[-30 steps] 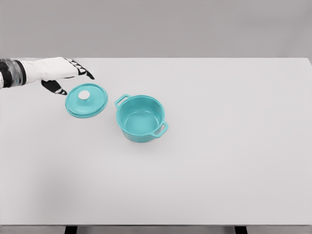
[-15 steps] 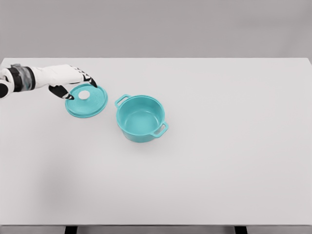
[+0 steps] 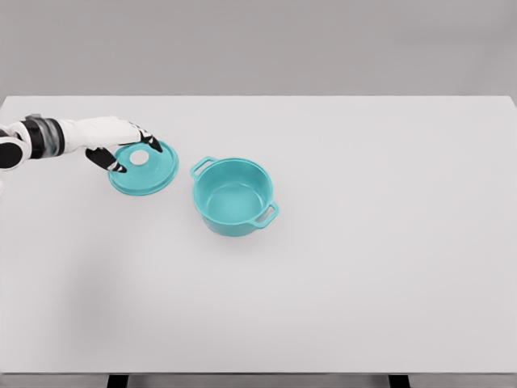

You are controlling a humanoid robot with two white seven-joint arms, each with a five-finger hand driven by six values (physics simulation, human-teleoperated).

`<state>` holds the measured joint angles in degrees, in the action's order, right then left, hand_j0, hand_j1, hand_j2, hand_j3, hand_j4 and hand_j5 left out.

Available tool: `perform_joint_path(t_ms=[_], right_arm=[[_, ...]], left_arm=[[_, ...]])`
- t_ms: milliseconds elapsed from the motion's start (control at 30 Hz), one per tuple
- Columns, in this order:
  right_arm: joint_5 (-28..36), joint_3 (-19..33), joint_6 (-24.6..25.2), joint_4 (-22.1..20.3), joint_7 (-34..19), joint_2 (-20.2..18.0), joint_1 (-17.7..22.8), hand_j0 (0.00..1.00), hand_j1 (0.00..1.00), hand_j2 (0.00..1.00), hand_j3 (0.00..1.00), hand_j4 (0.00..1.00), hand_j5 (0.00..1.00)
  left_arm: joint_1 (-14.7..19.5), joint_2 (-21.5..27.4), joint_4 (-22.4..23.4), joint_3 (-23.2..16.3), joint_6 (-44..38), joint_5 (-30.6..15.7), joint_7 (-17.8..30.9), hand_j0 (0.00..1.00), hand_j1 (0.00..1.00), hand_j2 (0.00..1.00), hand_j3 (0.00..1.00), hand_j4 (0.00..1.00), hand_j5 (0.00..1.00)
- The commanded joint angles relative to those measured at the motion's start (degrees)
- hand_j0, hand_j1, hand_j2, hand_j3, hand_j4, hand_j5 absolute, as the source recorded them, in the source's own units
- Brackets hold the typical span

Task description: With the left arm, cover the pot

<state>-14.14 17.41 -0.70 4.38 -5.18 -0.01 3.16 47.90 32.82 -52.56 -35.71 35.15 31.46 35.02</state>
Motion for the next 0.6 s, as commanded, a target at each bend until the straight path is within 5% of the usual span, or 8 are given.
perform_joint_path(t_ms=[0,567], right_arm=[[0.0,0.0,0.0,0.0,0.0,0.0,0.0,1.00,1.00,1.00,1.00,1.00,1.00],[0.0,0.0,0.0,0.0,0.0,0.0,0.0,1.00,1.00,1.00,1.00,1.00,1.00]], left_arm=[[0.0,-0.3,0.6,0.1,-0.2,-0.4,0.0,0.75,0.75,0.75,0.75,0.75,0.75],[0.1,-1.6,1.9,0.2,-0.2,-0.2,0.0,0.70,0.70,0.70,0.70,0.70,0.70]])
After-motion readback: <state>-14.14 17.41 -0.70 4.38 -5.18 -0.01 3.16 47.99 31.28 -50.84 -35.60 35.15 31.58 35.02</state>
